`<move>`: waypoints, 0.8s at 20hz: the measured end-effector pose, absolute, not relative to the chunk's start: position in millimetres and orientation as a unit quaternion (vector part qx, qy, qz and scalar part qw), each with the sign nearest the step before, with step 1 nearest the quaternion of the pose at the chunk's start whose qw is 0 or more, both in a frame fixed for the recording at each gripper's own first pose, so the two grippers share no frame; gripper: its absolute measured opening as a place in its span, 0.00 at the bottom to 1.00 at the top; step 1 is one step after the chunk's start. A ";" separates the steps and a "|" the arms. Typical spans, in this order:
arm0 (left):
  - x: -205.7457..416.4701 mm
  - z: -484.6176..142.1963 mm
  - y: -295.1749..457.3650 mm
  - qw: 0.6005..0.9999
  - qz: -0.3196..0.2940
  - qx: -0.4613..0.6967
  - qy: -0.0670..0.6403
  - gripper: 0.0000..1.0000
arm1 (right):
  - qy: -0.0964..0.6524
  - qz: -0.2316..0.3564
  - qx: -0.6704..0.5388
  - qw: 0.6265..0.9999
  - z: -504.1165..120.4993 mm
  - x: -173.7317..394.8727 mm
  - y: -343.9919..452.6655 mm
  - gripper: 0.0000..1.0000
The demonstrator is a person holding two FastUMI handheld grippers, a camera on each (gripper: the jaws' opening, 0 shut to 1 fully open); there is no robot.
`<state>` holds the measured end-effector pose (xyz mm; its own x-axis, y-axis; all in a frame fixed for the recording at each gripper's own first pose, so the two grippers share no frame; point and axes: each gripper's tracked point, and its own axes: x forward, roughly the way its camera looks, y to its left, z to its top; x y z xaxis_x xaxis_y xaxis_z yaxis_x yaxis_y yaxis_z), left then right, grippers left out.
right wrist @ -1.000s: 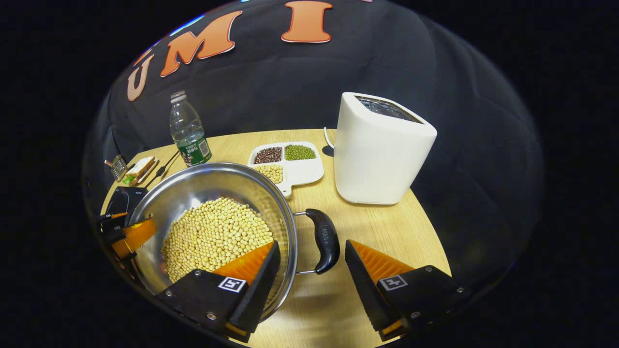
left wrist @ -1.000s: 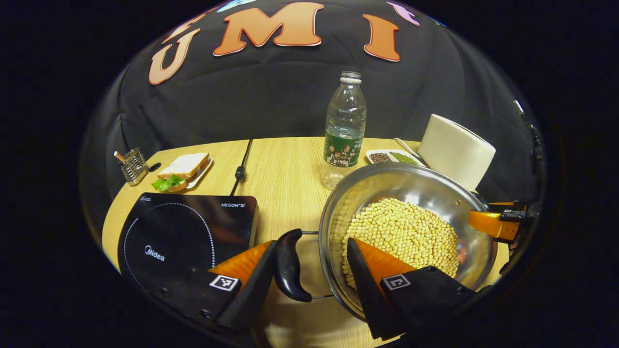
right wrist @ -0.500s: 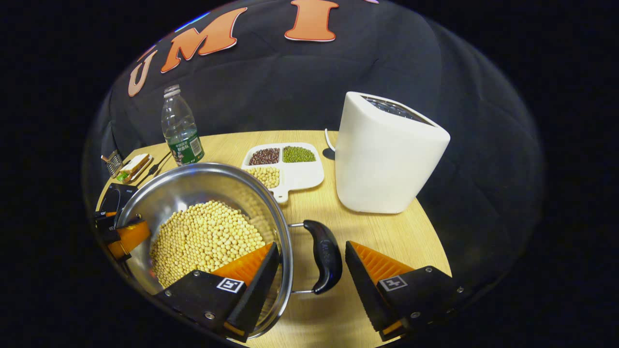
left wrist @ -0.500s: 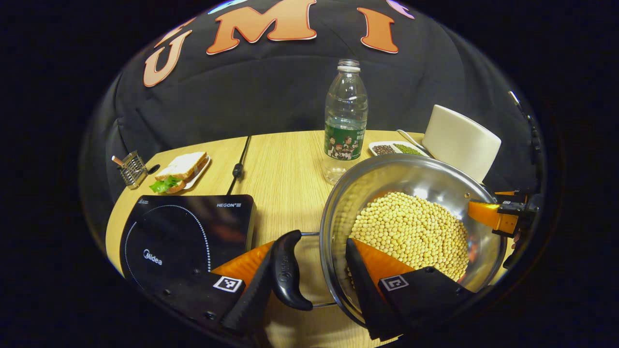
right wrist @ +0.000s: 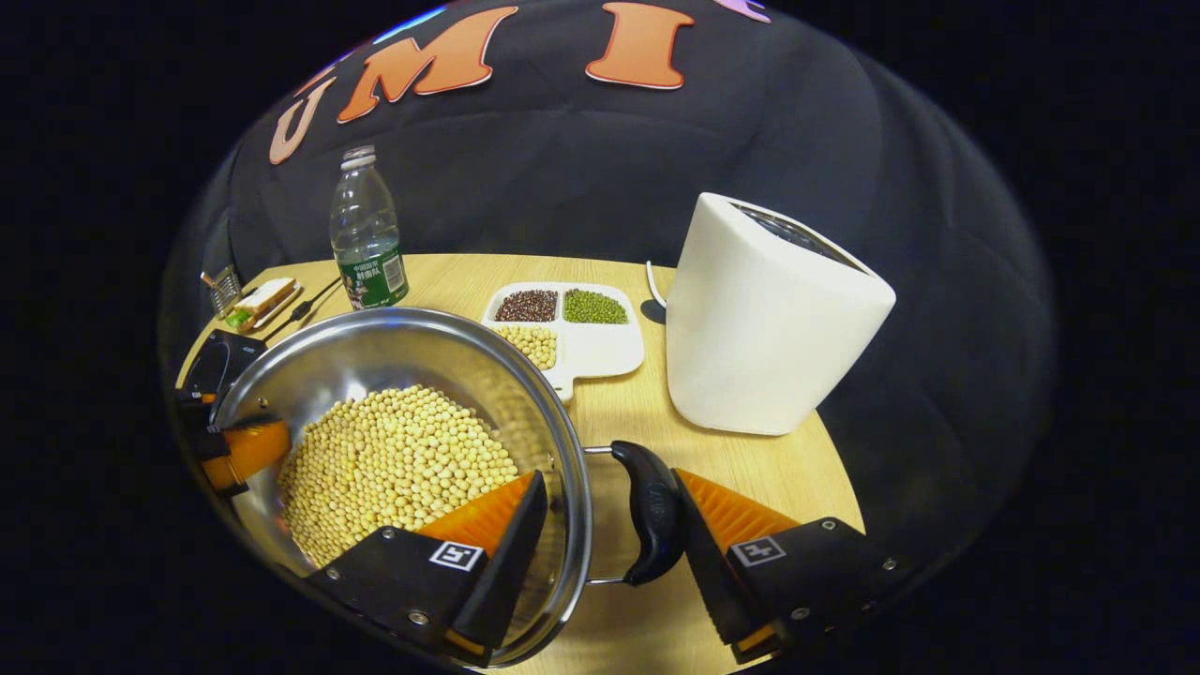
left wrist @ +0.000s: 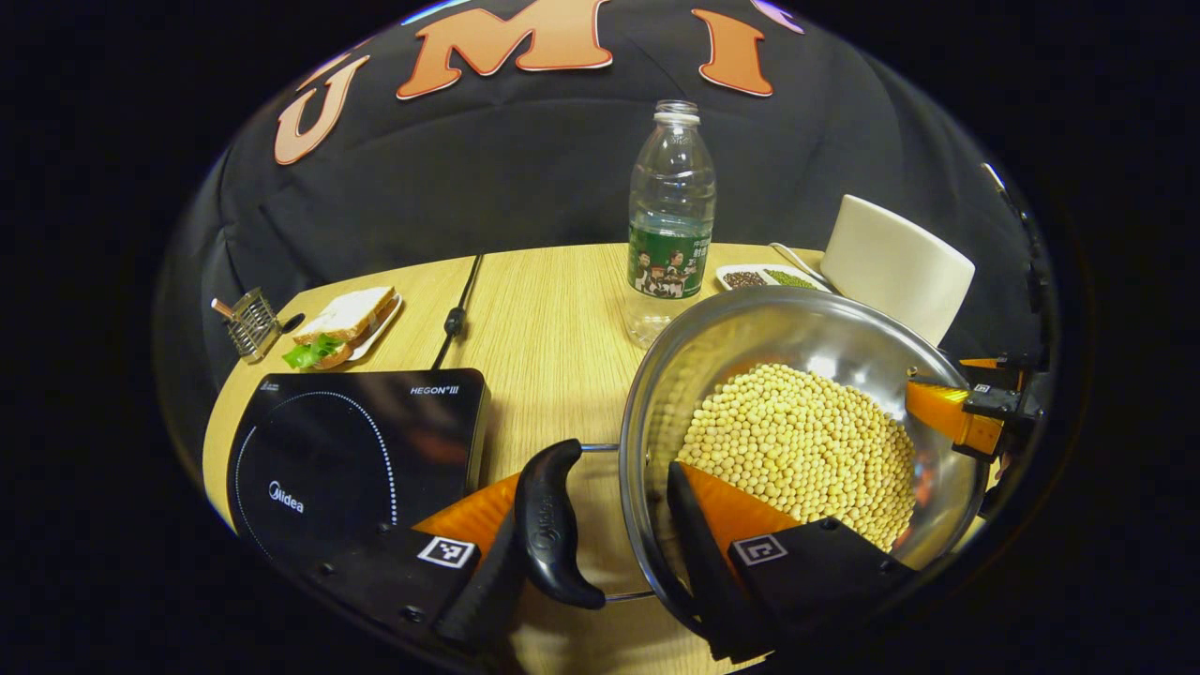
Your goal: First push the handle of the pot to place it horizontally, then grasp the pot with both hands and set it on the induction cooktop.
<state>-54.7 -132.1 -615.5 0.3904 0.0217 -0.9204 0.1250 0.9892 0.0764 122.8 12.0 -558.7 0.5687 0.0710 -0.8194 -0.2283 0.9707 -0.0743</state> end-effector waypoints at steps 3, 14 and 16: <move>-54.2 -617.9 -129.7 0.827 -0.028 0.082 0.555 0.84 | 0.466 0.096 -0.101 0.874 -559.5 119.7 12.6 0.80; -44.9 -616.6 -131.0 0.834 -0.023 0.057 0.549 0.74 | 0.507 0.087 -0.107 0.851 -552.9 98.0 2.9 0.69; -44.9 -614.0 -131.2 0.834 -0.022 0.058 0.549 0.74 | 0.507 0.079 -0.107 0.851 -548.7 91.7 2.9 0.69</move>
<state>-44.9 -131.2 -614.0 0.3969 0.0268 -0.9175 0.0997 0.9924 0.0721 91.7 2.9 -548.7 0.4724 0.0260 -0.8810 -0.2441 0.9643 -0.1024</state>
